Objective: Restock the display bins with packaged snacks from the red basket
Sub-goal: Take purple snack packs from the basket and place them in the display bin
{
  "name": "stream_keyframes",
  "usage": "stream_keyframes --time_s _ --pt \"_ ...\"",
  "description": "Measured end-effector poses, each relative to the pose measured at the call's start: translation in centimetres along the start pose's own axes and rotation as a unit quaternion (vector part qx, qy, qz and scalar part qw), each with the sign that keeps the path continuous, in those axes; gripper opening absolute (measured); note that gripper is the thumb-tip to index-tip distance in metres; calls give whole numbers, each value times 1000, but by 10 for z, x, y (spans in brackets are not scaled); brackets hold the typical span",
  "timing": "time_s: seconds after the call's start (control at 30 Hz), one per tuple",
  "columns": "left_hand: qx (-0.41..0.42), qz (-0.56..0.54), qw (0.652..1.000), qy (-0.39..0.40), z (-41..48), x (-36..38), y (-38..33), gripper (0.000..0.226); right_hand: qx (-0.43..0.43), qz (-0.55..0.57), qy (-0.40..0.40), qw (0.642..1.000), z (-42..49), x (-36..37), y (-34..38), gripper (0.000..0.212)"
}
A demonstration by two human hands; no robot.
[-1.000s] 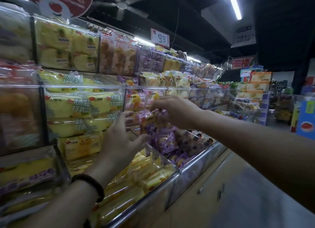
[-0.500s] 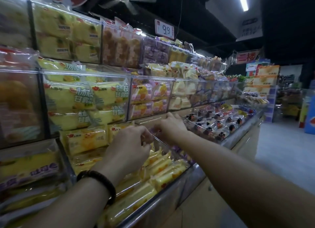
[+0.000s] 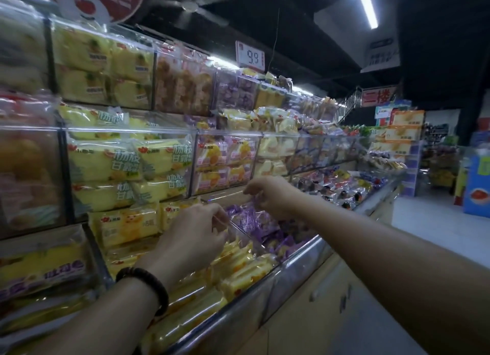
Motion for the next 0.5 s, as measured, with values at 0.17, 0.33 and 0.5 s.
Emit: stream_keyframes --time_s 0.17,0.33,0.5 --pt "26 -57 998 14 -24 -23 -43 17 -14 0 -11 1000 -71 -68 20 18" --pt "22 -112 991 68 -86 -40 -88 15 -2 29 12 1000 -147 -86 45 18" --pt "-13 -137 983 120 -165 -36 -105 16 0 46 41 998 -220 -76 73 17"
Point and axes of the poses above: each hand's wrist, its own z-axis towards the middle knuckle, its own x-axis out of the palm, y = z × x, the point moved 10 cm from there along z, towards the middle knuckle, and after that the axes turned 4 degrees about -y, right-handed, at the moved point
